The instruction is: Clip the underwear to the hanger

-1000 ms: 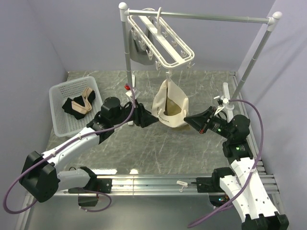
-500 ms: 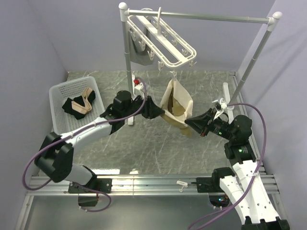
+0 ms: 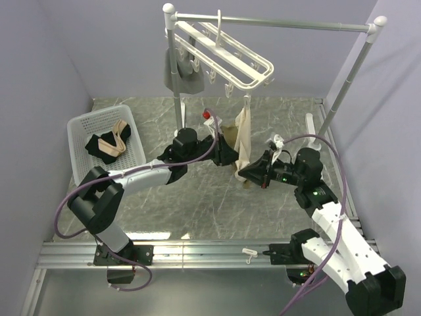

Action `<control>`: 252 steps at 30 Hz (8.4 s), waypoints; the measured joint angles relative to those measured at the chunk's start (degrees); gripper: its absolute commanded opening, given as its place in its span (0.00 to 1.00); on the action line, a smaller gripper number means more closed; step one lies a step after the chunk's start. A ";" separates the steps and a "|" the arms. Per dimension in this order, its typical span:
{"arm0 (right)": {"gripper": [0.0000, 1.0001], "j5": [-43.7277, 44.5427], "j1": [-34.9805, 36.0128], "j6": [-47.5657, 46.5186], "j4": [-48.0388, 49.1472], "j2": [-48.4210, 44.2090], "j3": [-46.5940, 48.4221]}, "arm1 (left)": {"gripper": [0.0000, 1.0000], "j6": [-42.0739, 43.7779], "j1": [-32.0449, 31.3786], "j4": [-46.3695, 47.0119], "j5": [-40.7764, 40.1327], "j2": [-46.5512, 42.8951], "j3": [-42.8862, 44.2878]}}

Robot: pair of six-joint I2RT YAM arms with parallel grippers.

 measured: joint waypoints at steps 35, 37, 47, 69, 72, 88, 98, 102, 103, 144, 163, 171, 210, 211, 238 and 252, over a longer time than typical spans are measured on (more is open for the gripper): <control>0.52 20.72 5.99 -6.64 -1.14 5.27 0.00 | 0.72 5.92 10.80 -9.25 6.01 -8.33 -0.35; 0.53 20.90 5.97 -6.67 -0.87 5.16 0.00 | 0.72 6.80 11.85 -10.45 6.08 -9.07 -0.92; 0.55 21.53 5.55 -6.12 1.14 4.98 0.00 | 0.69 11.17 15.04 -13.11 7.32 -12.13 -2.45; 0.64 22.14 -8.00 2.47 10.47 6.27 13.09 | 0.69 35.91 1.64 -13.09 1.86 -19.85 -2.10; 0.65 23.26 -8.15 2.45 12.02 9.53 15.52 | 0.70 36.70 0.55 -12.02 -0.24 -18.71 -0.81; 0.60 27.08 -8.33 5.09 20.17 18.84 23.23 | 0.70 37.64 -1.64 -8.31 -3.96 -16.98 0.98; 0.52 30.99 -8.50 6.91 23.98 21.59 25.77 | 0.70 37.62 -1.75 -7.48 -4.07 -16.81 0.98; 0.50 33.05 -8.85 7.54 23.96 23.71 27.39 | 0.70 37.62 -1.75 -7.43 -4.33 -16.81 0.98; 0.49 33.51 -8.94 7.78 23.91 24.28 27.80 | 0.70 37.62 -1.75 -7.41 -4.42 -16.81 0.98; 0.00 34.16 -3.69 11.32 11.50 17.42 29.55 | 0.59 37.99 -10.19 -8.68 -21.49 -16.17 10.25; 0.00 43.56 1.73 11.87 7.19 17.14 29.55 | 0.59 45.64 -15.87 -10.08 -45.35 -2.89 22.36; 0.00 43.58 2.14 12.22 7.19 16.50 29.44 | 0.57 45.72 -13.57 -9.68 -46.03 1.84 26.95; 0.53 18.71 -10.12 17.42 14.36 17.14 27.52 | 0.00 26.97 0.68 -9.33 -11.17 3.65 28.83; 0.54 17.00 -10.45 18.18 15.23 17.88 27.63 | 0.00 25.92 1.01 -9.11 -9.84 3.65 28.83; 0.20 0.81 -10.73 30.97 28.81 26.69 30.34 | 0.16 16.98 2.47 -7.91 3.17 4.63 31.21; 0.00 3.96 -9.25 27.10 22.36 26.99 32.28 | 0.61 26.29 -0.31 -14.99 -12.50 1.33 31.15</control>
